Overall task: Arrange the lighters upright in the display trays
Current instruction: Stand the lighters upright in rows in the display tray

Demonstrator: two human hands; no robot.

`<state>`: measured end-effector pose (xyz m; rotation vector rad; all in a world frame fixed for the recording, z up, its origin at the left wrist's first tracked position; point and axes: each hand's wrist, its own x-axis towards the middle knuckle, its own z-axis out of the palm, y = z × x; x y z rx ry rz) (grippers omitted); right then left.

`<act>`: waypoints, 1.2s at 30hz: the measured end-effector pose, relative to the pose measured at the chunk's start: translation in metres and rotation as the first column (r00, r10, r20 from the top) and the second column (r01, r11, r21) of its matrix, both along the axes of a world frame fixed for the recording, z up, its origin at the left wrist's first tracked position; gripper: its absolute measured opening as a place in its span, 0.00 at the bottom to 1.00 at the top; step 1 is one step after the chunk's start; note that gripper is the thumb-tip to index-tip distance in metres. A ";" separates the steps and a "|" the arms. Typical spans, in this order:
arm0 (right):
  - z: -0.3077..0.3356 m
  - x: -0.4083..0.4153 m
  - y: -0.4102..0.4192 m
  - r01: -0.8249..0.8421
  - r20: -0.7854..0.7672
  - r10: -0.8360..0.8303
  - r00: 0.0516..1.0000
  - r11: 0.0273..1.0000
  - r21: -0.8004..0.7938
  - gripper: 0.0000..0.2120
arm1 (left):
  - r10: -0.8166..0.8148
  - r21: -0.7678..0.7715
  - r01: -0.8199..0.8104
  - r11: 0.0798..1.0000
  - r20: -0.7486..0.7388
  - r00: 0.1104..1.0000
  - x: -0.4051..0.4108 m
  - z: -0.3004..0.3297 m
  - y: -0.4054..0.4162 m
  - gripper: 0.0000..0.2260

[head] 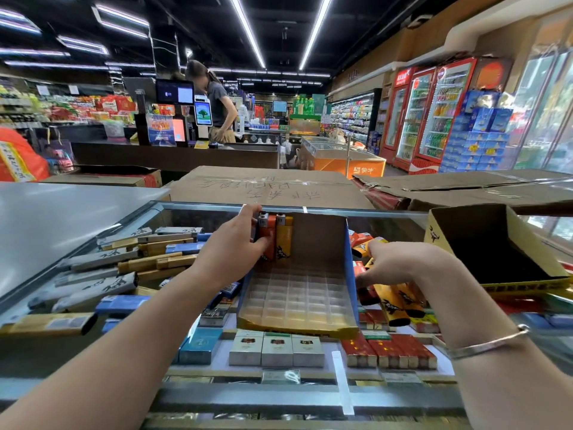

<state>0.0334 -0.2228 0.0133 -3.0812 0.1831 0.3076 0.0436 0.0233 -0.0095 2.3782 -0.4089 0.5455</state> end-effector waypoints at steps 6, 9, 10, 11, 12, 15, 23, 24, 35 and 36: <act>-0.009 0.010 0.003 -0.034 0.097 0.018 0.995 0.986 0.163 0.38 | 0.018 -0.008 -0.018 1.000 0.025 1.000 -0.002 0.000 0.000 0.25; -0.012 0.013 0.003 -0.049 0.122 0.016 0.992 0.962 0.270 0.34 | 0.016 -0.008 -0.016 1.000 0.020 1.000 -0.002 0.000 0.000 0.25; -0.014 0.015 0.003 -0.055 0.136 0.015 0.991 0.954 0.296 0.32 | 0.015 -0.008 -0.015 1.000 0.018 1.000 -0.002 0.000 0.000 0.25; -0.015 0.016 0.003 -0.062 0.152 0.014 0.988 0.945 0.321 0.30 | 0.016 -0.009 -0.016 1.000 0.015 1.000 -0.002 0.000 0.000 0.25; -0.015 0.017 0.003 -0.070 0.168 0.011 0.986 0.933 0.352 0.27 | 0.017 -0.009 -0.017 1.000 0.011 1.000 -0.002 0.000 0.000 0.25; -0.008 0.014 -0.002 -0.100 0.229 -0.045 0.972 0.805 0.585 0.18 | 0.019 -0.011 -0.019 1.000 0.002 1.000 -0.003 0.001 -0.001 0.25; 0.028 -0.013 0.005 -0.243 0.243 -0.005 0.970 -0.042 0.969 0.13 | -0.003 0.027 0.003 1.000 -0.026 1.000 -0.008 0.001 -0.015 0.28; 0.029 -0.016 0.009 -0.226 0.232 0.075 0.970 -0.079 0.971 0.14 | -0.004 0.036 0.003 0.999 0.024 1.000 -0.010 0.002 -0.016 0.28; 0.024 -0.025 0.035 -0.204 0.133 0.511 0.849 0.085 0.975 0.06 | -0.632 -0.546 0.525 0.653 -0.011 0.775 -0.041 0.036 -0.020 0.13; 0.023 -0.025 0.035 -0.184 0.133 0.521 0.843 0.047 0.982 0.06 | -0.680 -0.589 0.538 0.603 -0.027 0.733 -0.041 0.036 -0.018 0.14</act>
